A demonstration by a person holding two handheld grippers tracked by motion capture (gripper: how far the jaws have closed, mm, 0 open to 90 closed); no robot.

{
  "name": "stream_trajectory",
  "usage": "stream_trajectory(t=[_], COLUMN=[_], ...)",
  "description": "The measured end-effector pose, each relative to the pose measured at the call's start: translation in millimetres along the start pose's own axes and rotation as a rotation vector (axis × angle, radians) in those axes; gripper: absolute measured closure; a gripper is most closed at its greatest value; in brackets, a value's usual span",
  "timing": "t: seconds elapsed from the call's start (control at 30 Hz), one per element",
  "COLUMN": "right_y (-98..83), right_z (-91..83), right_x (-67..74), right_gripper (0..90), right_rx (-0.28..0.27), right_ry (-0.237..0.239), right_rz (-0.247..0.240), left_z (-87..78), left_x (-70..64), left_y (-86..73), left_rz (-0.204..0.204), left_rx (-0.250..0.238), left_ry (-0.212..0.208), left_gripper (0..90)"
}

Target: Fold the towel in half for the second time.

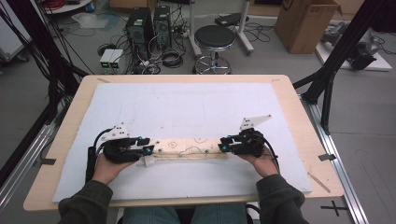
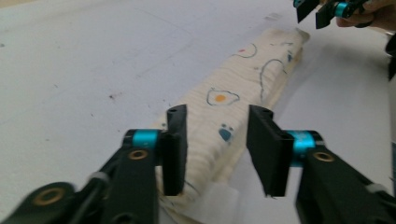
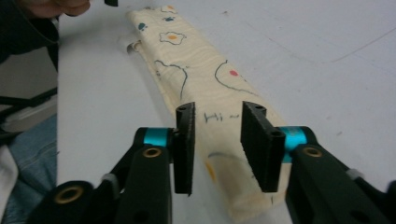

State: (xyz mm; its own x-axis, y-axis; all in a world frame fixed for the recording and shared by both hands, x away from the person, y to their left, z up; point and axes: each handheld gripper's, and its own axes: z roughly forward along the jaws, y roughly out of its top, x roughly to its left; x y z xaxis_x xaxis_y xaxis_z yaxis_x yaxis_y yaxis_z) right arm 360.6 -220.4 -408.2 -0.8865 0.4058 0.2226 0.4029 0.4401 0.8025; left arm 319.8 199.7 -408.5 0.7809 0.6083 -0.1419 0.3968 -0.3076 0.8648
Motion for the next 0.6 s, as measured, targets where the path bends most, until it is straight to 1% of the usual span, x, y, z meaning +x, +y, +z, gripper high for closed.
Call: stream_trajectory(t=[0.07,0.13,0.2,0.23,0.27,0.33,0.4,0.43,0.47,0.57,0.6], right_y=[5.5,12.0,15.5,16.2,16.1,14.5,12.8,11.4,9.8,3.0,1.1], right_z=[9.0,21.0,31.2,35.3,39.3,45.7,48.5,49.0,48.8,48.1,47.6], right_x=[-0.9,-2.6,-3.7,-3.2,-2.6,-1.4,0.0,0.7,1.0,1.8,1.7], right_gripper=[73.4,75.9,77.4,77.7,78.0,78.2,78.2,78.2,78.2,78.2,78.3], right_rx=[0.019,0.049,0.068,0.084,0.101,0.141,0.173,0.168,0.168,0.186,0.193], right_ry=[-0.007,-0.007,0.003,0.01,0.015,0.021,0.028,0.027,0.034,0.034,0.032], right_rz=[-0.002,-0.006,-0.012,-0.011,-0.016,-0.031,-0.041,-0.05,-0.049,-0.053,-0.057], left_z=[9.8,20.0,27.1,29.8,31.7,33.4,33.1,33.0,32.2,29.0,27.5], left_x=[0.3,-0.9,-2.3,-2.9,-3.7,-3.2,-2.4,-1.7,-1.6,-0.4,0.1], left_y=[3.8,6.3,5.3,4.4,3.0,0.4,-2.0,-3.4,-5.3,-9.9,-10.6], left_rz=[0.005,0.019,0.038,0.054,0.066,0.07,0.068,0.068,0.071,0.074,0.083], left_rx=[0.023,0.049,0.087,0.111,0.132,0.161,0.171,0.178,0.189,0.214,0.219], left_ry=[0.012,0.012,0.005,0.002,0.007,0.008,0.009,0.004,0.012,0.017,0.024], left_gripper=[77.0,81.8,83.7,84.1,84.3,84.3,84.3,84.4,84.3,84.2,83.9])
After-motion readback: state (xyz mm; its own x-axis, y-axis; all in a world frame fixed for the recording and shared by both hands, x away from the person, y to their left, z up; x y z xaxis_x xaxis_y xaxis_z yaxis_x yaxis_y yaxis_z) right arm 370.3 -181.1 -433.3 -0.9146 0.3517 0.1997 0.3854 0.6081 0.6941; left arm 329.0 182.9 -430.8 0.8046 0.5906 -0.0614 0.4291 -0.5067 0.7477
